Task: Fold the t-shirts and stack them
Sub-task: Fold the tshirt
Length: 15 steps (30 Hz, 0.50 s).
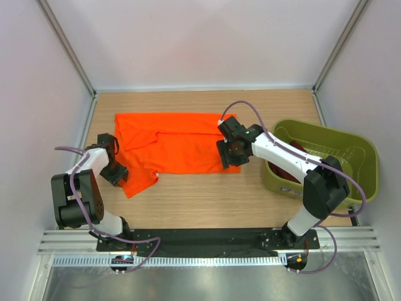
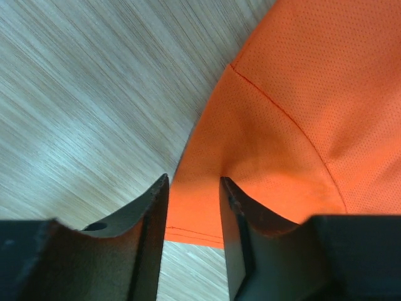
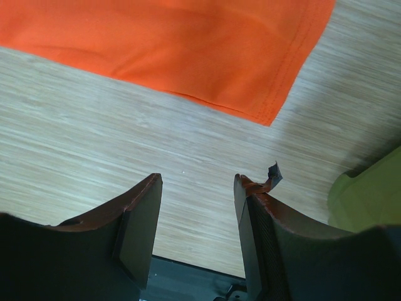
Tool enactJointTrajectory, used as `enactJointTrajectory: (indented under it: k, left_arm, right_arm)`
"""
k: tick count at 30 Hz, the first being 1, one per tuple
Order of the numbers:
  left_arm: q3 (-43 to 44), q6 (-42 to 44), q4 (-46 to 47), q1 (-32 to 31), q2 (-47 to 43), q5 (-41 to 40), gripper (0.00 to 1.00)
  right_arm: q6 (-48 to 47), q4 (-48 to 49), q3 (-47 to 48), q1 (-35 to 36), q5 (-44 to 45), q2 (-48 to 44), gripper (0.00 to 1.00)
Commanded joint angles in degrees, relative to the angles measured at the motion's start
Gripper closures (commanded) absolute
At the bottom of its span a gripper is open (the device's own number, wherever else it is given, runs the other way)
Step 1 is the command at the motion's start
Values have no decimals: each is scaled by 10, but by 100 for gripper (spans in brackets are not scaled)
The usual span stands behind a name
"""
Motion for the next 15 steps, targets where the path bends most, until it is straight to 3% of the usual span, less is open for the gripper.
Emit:
enactJointTrajectory:
  k: [1, 5, 6, 12, 15]
  left_arm:
    - [3, -6, 3, 4, 0, -12, 64]
    - [17, 8, 6, 10, 40, -6, 76]
    - [18, 12, 6, 10, 44, -5, 83]
    - [14, 28, 6, 11, 25, -11, 99]
    - [22, 41, -6, 11, 22, -18, 100]
  right_arm:
    - [-6, 8, -9, -14, 6, -13, 44]
    - [-4, 6, -17, -42, 7, -10, 44]
    - [-6, 8, -22, -54, 6, -11, 44]
    - [-24, 13, -29, -59, 34, 5, 45]
    - [-21, 20, -29, -57, 36, 26, 49]
